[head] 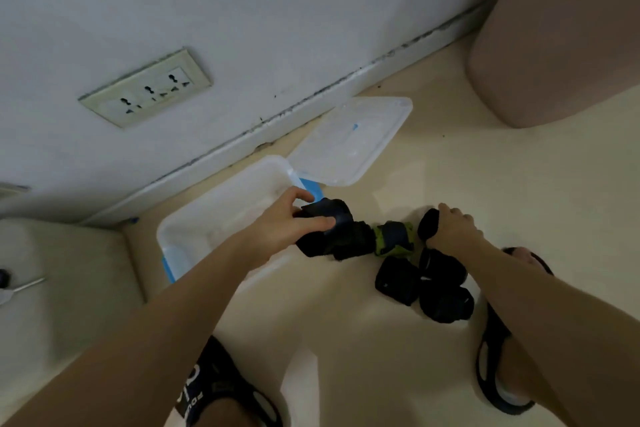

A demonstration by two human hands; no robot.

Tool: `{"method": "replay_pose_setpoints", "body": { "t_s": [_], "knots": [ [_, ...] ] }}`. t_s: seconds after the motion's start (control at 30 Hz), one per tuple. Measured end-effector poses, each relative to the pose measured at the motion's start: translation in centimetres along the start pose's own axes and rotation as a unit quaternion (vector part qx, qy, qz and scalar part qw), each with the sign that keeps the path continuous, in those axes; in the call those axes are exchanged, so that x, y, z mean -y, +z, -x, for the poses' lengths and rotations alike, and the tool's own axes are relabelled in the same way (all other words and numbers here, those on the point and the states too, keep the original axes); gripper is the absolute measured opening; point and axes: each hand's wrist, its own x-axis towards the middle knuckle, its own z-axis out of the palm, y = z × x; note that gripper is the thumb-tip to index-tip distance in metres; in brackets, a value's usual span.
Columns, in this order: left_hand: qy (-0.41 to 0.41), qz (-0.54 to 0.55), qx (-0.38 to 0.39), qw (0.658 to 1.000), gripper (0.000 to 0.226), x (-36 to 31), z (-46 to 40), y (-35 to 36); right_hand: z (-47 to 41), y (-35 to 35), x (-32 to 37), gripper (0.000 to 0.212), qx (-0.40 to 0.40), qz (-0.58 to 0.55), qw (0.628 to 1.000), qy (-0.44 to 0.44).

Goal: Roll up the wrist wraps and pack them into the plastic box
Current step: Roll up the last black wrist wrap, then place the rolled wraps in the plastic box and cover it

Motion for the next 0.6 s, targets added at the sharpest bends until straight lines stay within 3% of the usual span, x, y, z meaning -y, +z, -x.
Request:
{"method": "replay_pose_setpoints", "body": {
  "t_s": [0.13, 0.2, 0.3, 0.43, 0.6],
  "knots": [
    [0.022, -0.068, -0.034, 0.997, 0.052, 0.3, 0.8, -3.4, -0.3, -0.2, 0.2, 0.053, -0.017, 0.001, 1.0, -0.012],
    [0.035, -0.13, -0.05, 0.99, 0.053, 0.4, 1.2, -5.8, 0.3, -1.3, 0.8, 0.053, -0.074, -0.024, 0.997, -0.006],
    [0.042, -0.23, -0.074, 0.969, 0.058, 1.2, 1.8, -9.2, 2.3, -4.3, 3.8, 0.07, -0.182, -0.092, 0.978, -0.036],
    [0.07, -0.327, -0.113, 0.936, 0.065, 4.1, 1.9, -11.5, 7.2, -7.3, 11.1, 0.069, -0.313, -0.137, 0.925, -0.166],
    [0.105, -0.427, -0.106, 0.892, 0.06, 9.6, 0.3, -12.0, 13.0, -4.5, 17.9, 0.068, -0.369, -0.063, 0.874, -0.311]
  ]
}}
